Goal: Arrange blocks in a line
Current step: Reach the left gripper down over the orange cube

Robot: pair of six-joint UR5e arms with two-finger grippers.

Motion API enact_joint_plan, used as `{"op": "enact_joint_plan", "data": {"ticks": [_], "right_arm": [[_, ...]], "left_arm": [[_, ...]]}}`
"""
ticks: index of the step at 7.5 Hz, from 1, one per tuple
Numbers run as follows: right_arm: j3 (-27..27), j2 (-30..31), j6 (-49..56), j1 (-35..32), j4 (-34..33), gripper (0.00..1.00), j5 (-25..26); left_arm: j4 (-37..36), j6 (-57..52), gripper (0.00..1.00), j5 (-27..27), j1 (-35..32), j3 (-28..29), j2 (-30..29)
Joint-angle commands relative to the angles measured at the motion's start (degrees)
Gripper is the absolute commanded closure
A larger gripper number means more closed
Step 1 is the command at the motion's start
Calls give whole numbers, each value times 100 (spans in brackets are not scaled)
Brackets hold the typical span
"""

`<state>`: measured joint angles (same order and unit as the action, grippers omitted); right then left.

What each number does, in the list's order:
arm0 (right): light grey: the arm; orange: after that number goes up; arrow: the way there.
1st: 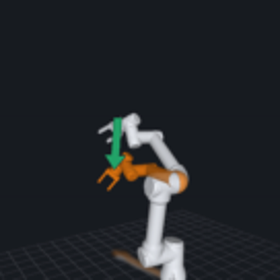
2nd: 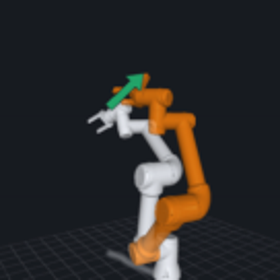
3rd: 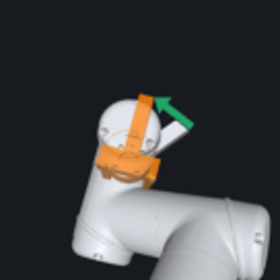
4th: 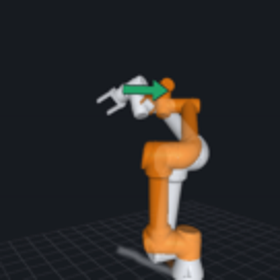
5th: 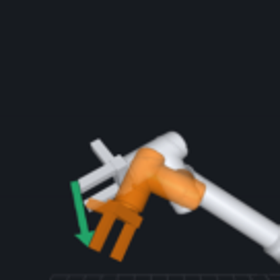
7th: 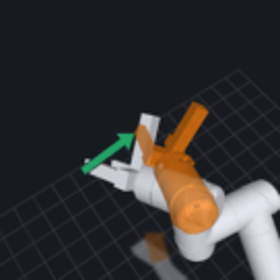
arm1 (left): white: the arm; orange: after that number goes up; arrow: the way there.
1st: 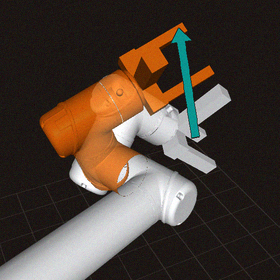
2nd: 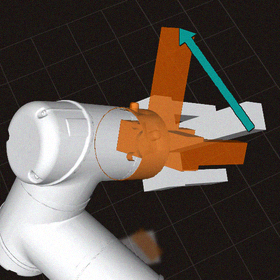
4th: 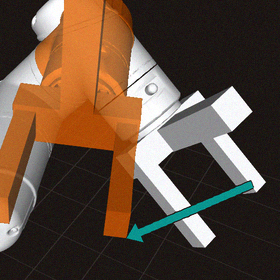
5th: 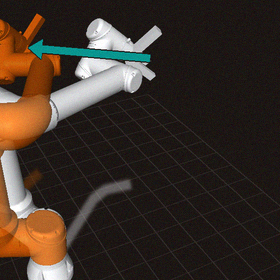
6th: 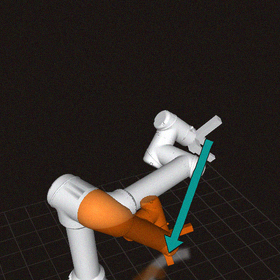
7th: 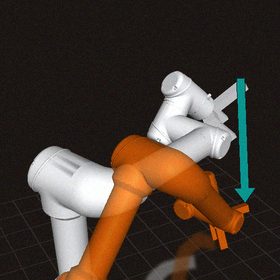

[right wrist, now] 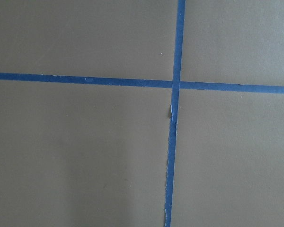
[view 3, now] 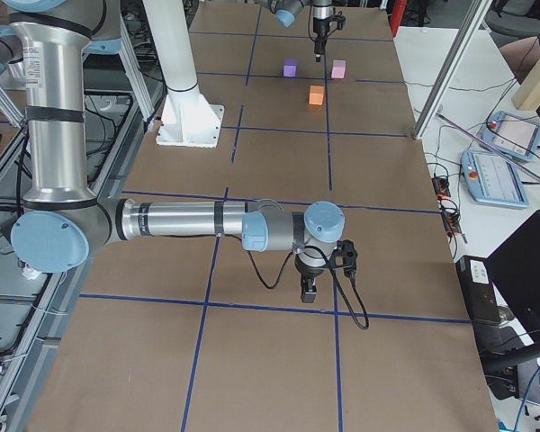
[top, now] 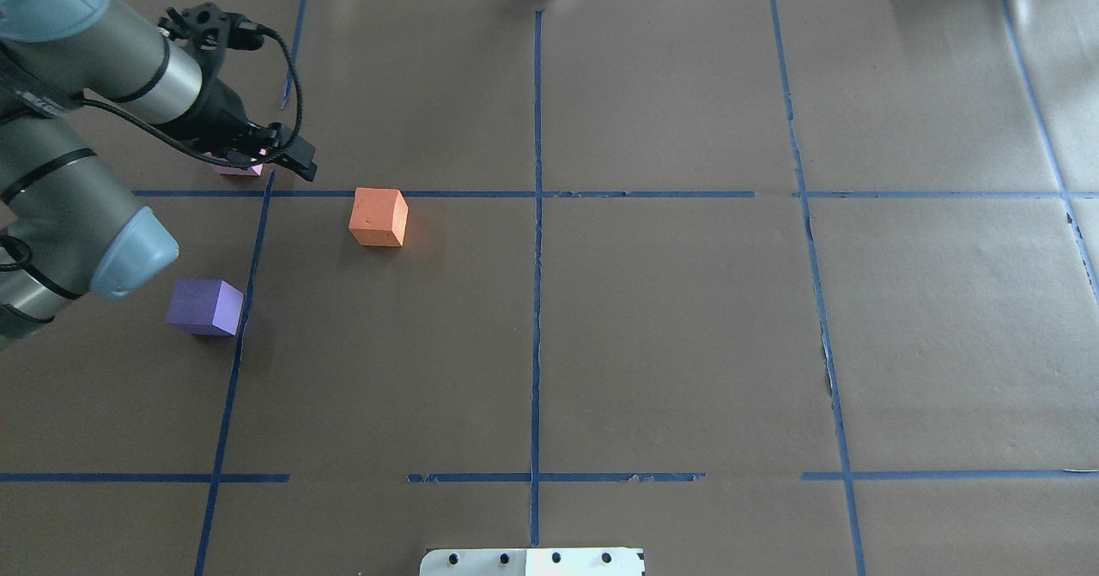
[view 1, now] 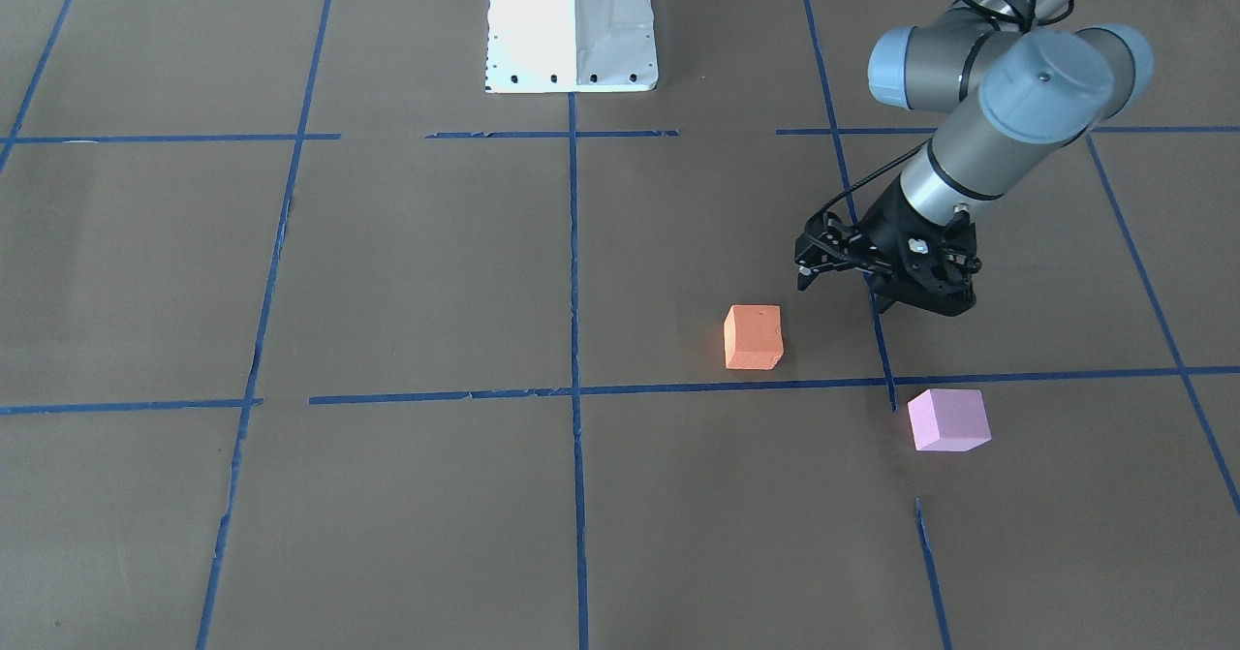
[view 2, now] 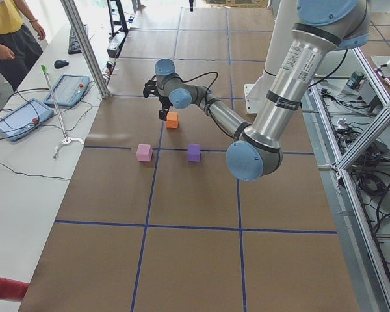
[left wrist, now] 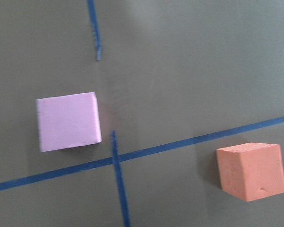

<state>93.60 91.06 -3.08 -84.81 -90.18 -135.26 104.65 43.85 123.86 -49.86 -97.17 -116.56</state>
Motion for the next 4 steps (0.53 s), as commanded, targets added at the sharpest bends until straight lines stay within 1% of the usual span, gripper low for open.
{"op": "enact_joint_plan", "data": {"ticks": [1,3,4], "right_arm": [[0,0,0,0,0,0,0],[0,0,0,0,0,0,0],[0,0,0,0,0,0,0]], "left_arm": [[-6,429,1,-432,388,153,-165],[-6,572,1,-442,442,513,-454],[-14,859,1,-477,529,610,-481]]}}
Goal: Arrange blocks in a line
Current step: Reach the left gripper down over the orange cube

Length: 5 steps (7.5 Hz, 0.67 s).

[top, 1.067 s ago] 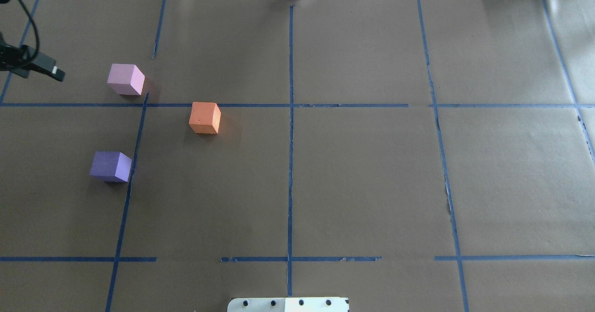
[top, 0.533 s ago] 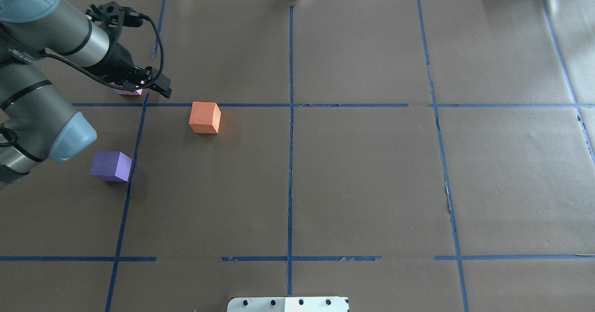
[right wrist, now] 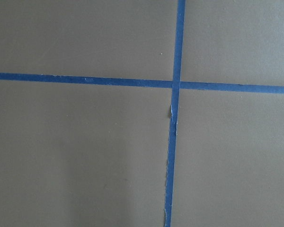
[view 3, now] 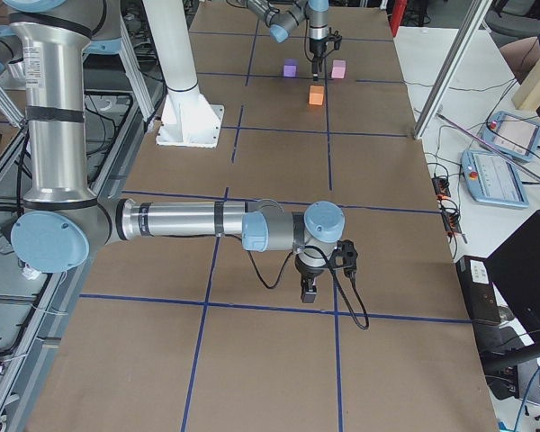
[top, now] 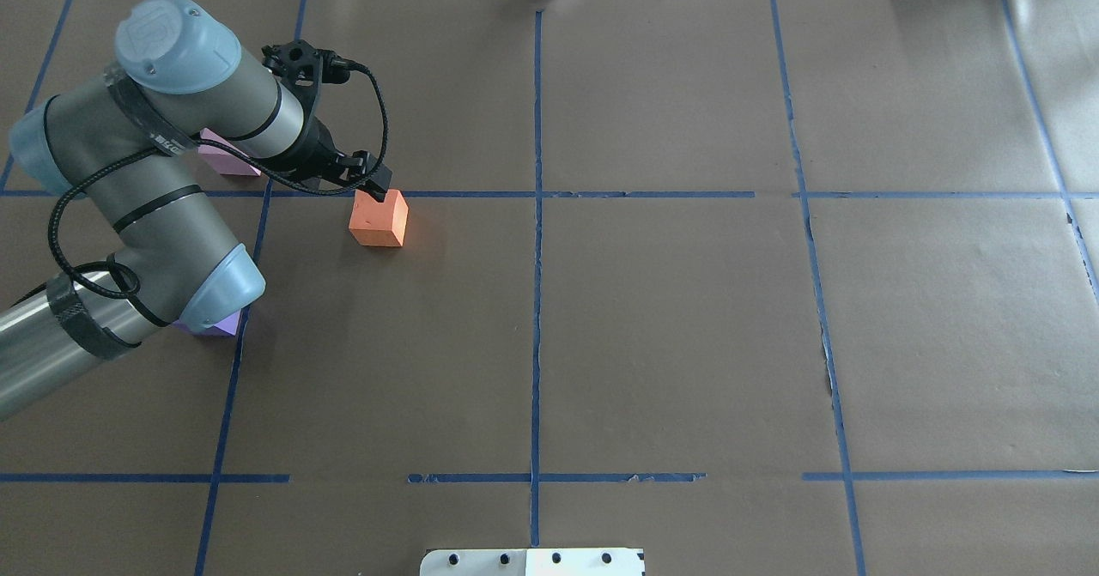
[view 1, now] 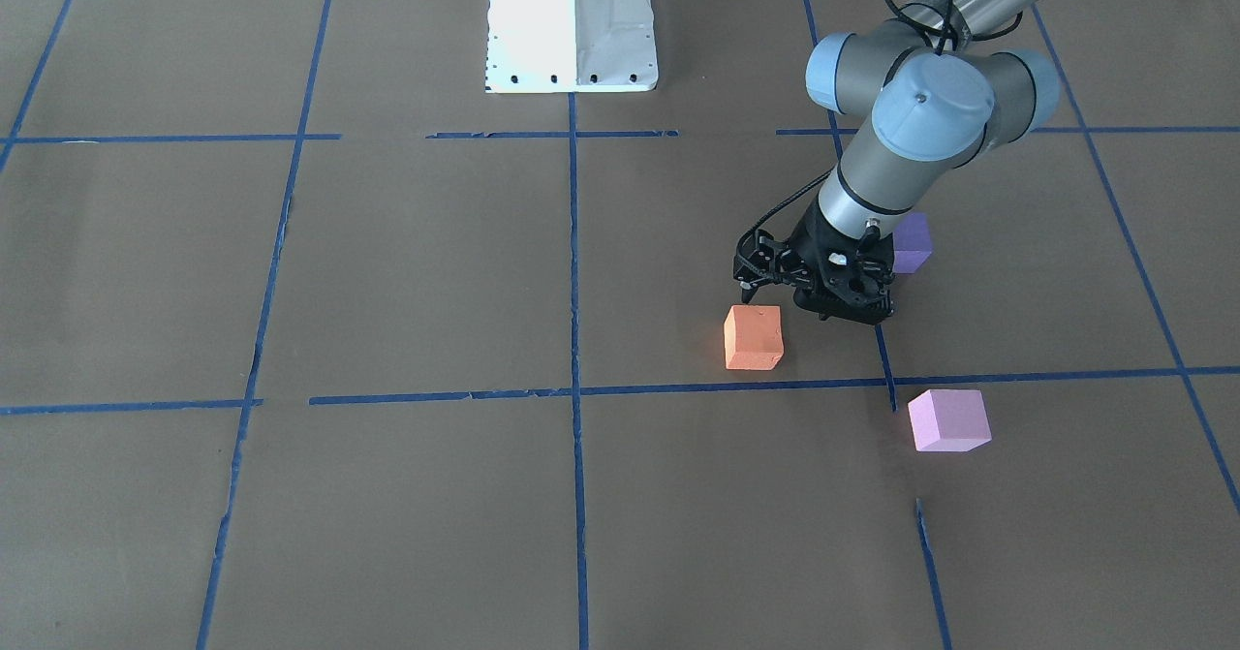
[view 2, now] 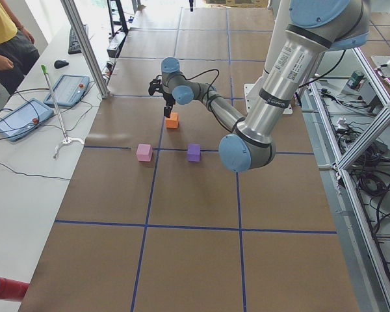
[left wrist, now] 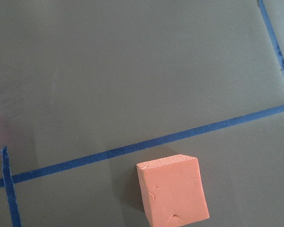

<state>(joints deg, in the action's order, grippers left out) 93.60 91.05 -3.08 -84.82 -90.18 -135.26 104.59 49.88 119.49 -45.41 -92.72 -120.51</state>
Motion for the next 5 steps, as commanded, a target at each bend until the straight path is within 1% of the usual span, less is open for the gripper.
{"op": "enact_joint_plan", "data": {"ticks": [1,2,3,5], "right_arm": [[0,0,0,0,0,0,0],[0,0,0,0,-9,0,0],[0,0,0,0,-9,0,0],[0,0,0,0,-9,0,0]], "left_arm": [[-139,441,1,-144,320,184,-112],[-323,443,1,-188,357,193,-156],[-473,434,1,-424,392,254,-191],[-483,443,1,-452,410,456,-393]]}}
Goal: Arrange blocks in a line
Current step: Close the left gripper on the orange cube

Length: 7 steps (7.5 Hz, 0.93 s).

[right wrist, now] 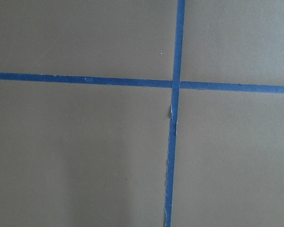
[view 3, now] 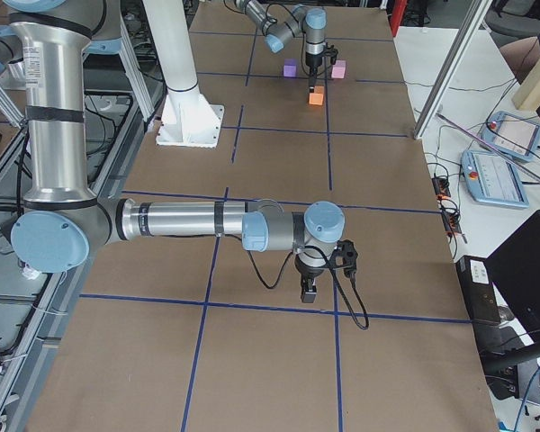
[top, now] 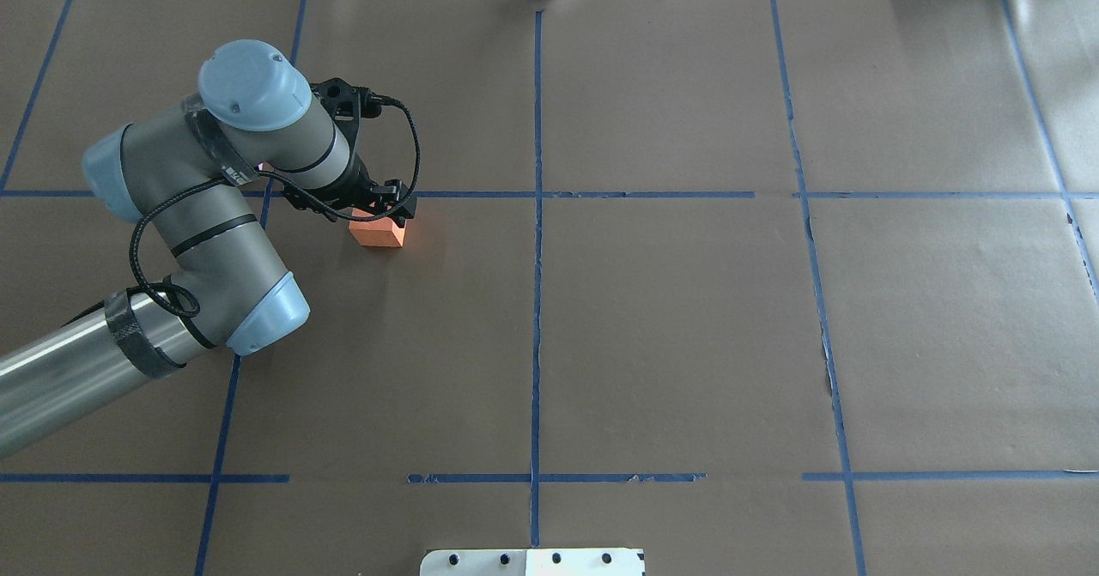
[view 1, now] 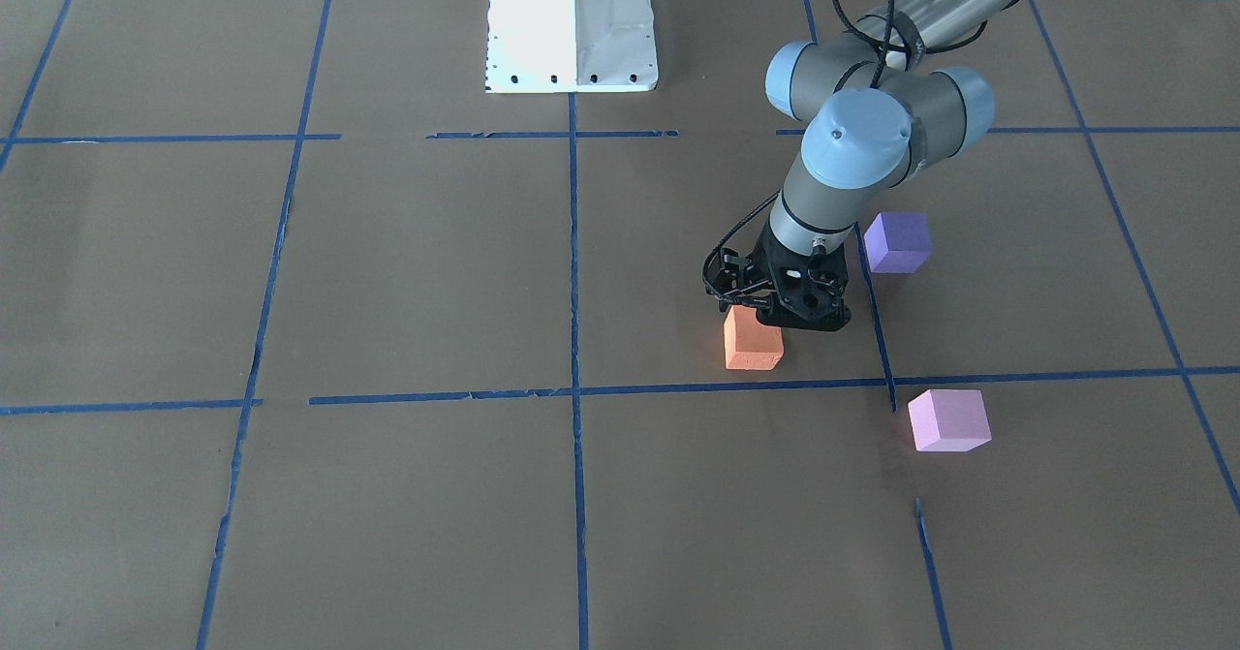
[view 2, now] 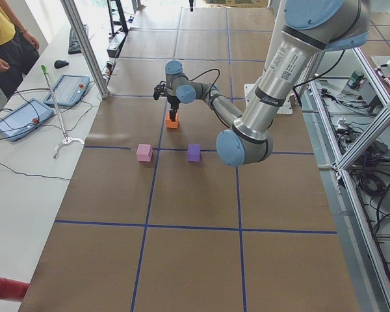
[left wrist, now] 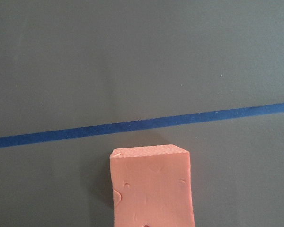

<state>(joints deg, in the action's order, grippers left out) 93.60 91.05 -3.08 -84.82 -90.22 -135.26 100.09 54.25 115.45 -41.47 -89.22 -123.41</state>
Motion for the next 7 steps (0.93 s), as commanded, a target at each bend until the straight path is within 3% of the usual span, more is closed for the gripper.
{"op": "enact_joint_plan", "data": {"ticks": [1,7], "right_arm": [[0,0,0,0,5,0,0],[0,0,0,0,5,0,0]], "left_arm": [[-42,6,1,-49,17,141,-96],[177,15,2,-49,16,502,-131]]}}
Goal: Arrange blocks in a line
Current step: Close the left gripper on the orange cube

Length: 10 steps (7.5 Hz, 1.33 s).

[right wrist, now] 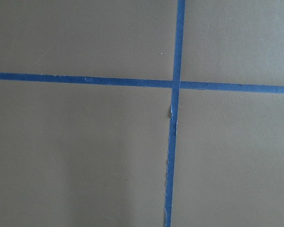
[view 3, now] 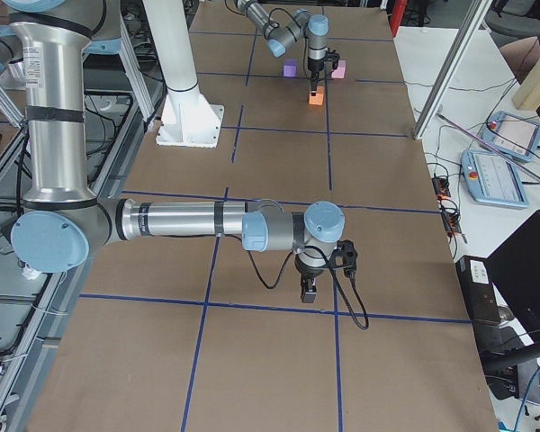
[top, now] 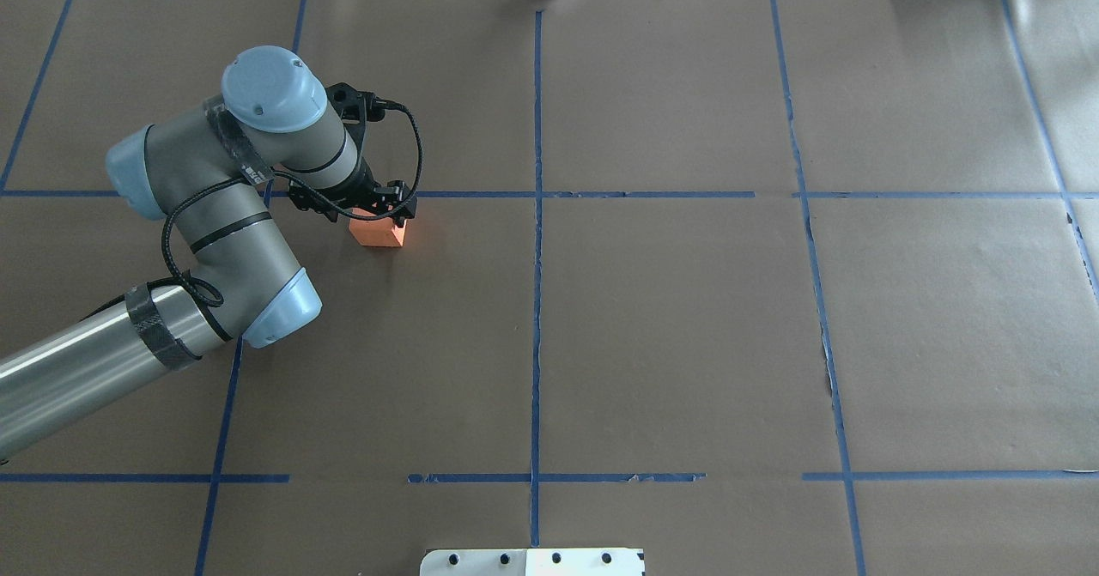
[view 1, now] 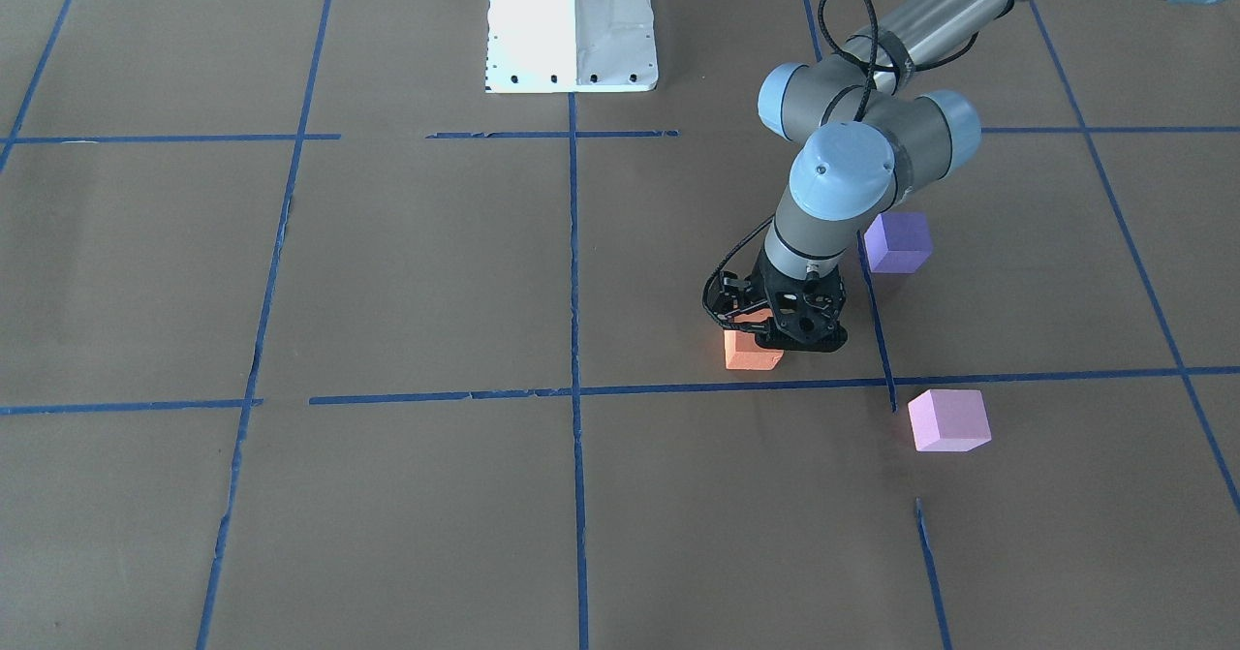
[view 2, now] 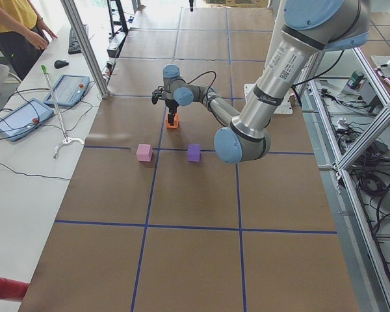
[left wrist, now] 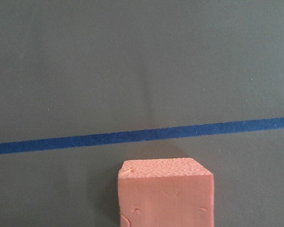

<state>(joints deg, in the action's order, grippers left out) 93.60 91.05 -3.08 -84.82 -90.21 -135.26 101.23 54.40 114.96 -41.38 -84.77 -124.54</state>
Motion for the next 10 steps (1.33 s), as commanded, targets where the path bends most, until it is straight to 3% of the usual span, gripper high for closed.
{"op": "enact_joint_plan", "data": {"ticks": [1,2,5,6,9,10], "right_arm": [[0,0,0,0,3,0,0],[0,0,0,0,3,0,0],[0,0,0,0,3,0,0],[0,0,0,0,3,0,0],[0,0,0,0,3,0,0],[0,0,0,0,3,0,0]], "left_arm": [[151,0,6,0,7,109,-35],[230,0,13,0,7,240,-113],[327,26,15,17,33,329,-149],[336,18,21,17,33,329,-140],[433,26,53,26,25,364,-140],[424,-26,70,35,-54,295,-140]]}}
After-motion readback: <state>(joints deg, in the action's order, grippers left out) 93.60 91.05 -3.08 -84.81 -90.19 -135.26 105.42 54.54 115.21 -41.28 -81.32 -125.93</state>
